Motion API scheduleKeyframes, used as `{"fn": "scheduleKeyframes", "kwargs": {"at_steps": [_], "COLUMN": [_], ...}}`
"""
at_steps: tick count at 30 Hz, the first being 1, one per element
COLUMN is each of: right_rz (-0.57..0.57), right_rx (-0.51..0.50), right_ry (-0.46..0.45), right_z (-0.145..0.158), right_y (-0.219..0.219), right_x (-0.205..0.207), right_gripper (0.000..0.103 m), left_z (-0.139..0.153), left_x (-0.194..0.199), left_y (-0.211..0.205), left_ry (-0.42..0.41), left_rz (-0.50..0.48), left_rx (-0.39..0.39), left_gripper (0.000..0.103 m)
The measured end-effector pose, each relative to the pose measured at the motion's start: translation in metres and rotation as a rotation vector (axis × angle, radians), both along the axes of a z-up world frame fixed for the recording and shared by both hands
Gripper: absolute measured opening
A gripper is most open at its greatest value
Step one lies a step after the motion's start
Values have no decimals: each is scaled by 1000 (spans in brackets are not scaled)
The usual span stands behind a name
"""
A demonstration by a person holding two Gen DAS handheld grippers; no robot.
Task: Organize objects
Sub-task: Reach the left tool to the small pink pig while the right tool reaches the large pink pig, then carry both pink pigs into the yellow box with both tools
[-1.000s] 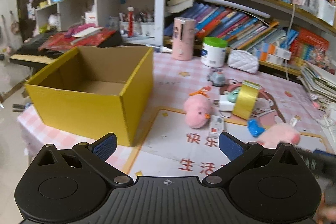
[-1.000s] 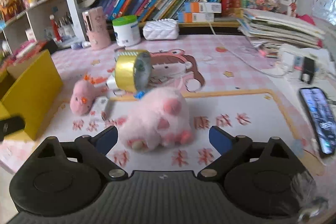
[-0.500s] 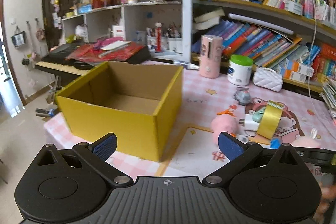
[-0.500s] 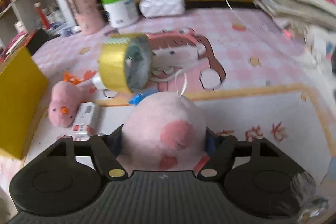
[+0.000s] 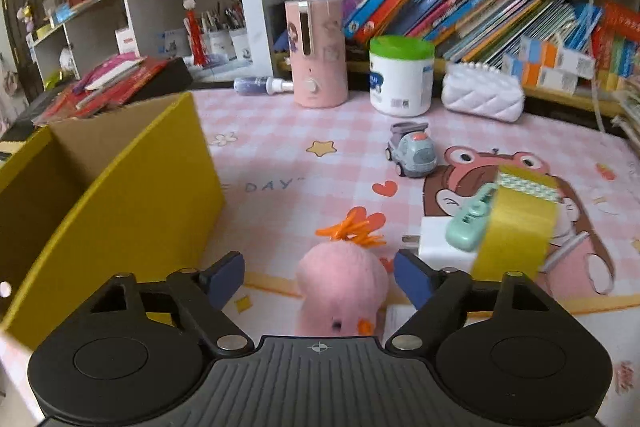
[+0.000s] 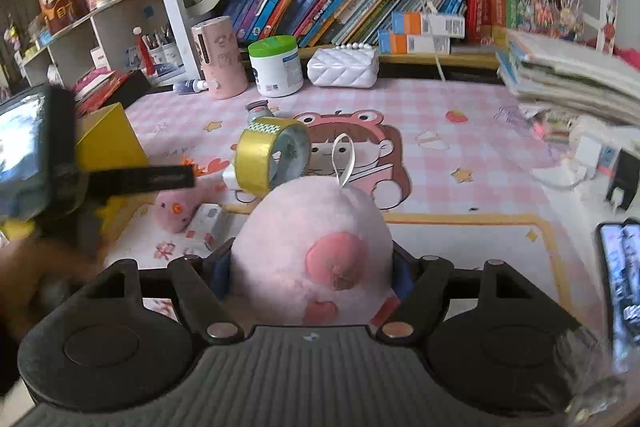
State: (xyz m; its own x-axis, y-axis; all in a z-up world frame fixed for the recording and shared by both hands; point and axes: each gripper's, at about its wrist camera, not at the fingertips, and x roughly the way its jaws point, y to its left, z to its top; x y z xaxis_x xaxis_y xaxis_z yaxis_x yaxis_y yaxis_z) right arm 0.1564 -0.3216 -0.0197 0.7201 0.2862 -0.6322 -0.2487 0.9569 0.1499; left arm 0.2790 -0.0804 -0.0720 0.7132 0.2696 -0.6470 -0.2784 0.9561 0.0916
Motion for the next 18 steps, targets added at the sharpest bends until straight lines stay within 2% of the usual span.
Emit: {"fn": "scheduleKeyframes", "kwargs": {"at_steps": [3,4,8,11,14,18], "right_rz": [-18,-32,-72,-95,-105,-134], "right_rx": [-16,-16,-26,-29,-37,-37], "right_ry": [0,12,40,46,40,38], "right_z": [-2,-4,-8,-8,-7,-9], "right_y": [-11,-15,-26,-30,-29,-27], "right_x": [-2,-3,-3,-3,-6,-12], "right_gripper": [72,73,73,72,72,72], "left_z": [-13,-17,-30,-26,-8,27], "left_x": [16,19,21,16,-2,-35], "left_y": [3,4,5,9,15,17], "left_ry": [56,74,124,131,78,-15], "left_rz": [-5,-6,-1,14,31,-6], "left_rx": [-24,-29,-48,-59,-85,-97], "left_gripper": [68,68,54,52,52,52]}}
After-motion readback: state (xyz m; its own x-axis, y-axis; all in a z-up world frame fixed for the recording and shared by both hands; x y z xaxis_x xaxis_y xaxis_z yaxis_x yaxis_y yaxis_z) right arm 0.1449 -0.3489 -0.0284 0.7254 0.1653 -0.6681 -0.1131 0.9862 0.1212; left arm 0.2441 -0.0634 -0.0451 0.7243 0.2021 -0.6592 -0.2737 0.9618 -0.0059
